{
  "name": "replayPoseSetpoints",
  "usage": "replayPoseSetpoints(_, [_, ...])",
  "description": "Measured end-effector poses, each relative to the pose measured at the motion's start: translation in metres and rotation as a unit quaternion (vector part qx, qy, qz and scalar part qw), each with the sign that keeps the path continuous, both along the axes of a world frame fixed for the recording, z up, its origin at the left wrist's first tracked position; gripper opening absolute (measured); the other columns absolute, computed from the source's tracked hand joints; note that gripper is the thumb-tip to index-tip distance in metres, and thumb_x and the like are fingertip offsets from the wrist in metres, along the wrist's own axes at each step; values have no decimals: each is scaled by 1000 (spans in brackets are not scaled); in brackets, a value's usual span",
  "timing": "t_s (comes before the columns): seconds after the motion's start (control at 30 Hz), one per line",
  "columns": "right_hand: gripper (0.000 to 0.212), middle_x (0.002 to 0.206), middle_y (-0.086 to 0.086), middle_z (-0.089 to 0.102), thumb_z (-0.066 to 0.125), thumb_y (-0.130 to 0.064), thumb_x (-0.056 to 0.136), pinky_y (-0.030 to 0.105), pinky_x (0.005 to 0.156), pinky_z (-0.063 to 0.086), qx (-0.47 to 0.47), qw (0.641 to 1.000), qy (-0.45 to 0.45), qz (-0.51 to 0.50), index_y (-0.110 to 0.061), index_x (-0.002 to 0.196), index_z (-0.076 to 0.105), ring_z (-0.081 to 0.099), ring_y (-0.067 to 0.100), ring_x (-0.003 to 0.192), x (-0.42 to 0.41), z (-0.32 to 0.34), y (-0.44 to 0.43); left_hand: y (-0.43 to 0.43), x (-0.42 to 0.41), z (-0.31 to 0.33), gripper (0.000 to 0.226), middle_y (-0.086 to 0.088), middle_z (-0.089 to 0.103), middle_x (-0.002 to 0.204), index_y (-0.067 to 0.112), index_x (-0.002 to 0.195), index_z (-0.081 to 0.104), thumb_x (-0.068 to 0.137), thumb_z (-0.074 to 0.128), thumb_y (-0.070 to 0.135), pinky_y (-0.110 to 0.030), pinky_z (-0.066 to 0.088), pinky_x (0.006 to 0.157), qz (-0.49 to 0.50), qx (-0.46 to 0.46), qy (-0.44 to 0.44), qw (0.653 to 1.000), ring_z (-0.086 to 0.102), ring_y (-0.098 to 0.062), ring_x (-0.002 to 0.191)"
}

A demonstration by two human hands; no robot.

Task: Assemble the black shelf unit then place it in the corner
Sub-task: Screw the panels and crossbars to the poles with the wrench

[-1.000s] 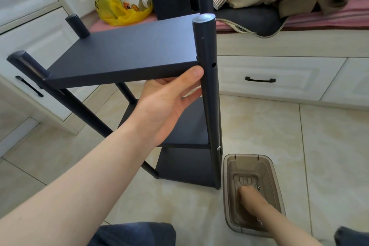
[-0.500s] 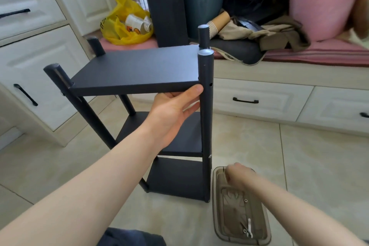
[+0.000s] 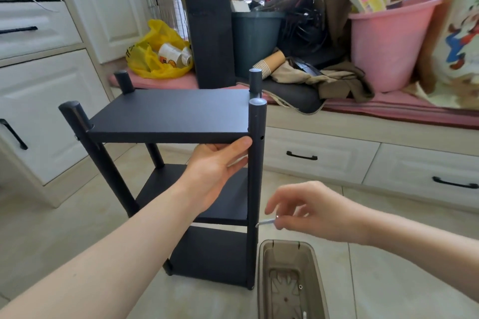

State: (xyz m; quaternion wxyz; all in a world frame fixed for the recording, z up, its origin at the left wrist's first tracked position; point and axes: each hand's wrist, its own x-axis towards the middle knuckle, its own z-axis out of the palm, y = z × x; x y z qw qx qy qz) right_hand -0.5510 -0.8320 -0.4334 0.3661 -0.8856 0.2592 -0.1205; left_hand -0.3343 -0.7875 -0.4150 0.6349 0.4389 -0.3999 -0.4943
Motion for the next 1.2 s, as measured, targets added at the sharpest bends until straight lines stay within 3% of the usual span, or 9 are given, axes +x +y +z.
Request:
replayPoseSetpoints(0.17, [25,84,-3,73,74,-3,84,28,72,59,21,969,-238,-55,-27,90,75,70,14,77,2,30,16,-1,0,1,42,-12,73,122,8,119,70,79,72,21,-34,56,97,5,-4,7,1000,69,-26,116])
replayPoseSetpoints(0.33, [22,81,4,73,74,2,81,23,67,57,14,916,-378,-131,-18,90,73,69,20,66,4,42,8,-3,1,-2,47,-18,72,122,-1,123,67,82,71,20,-42,53,103,15,-17,-14,1000,68,-31,117])
replayPoseSetpoints(1.2, [26,78,-10,73,77,1,79,16,66,55,-26,929,-336,-155,-23,85,74,71,11,68,16,39,2,-5,1,-5,62,-15,73,120,2,124,67,70,80,29,-48,51,106,40,1,-17,999,69,-29,114])
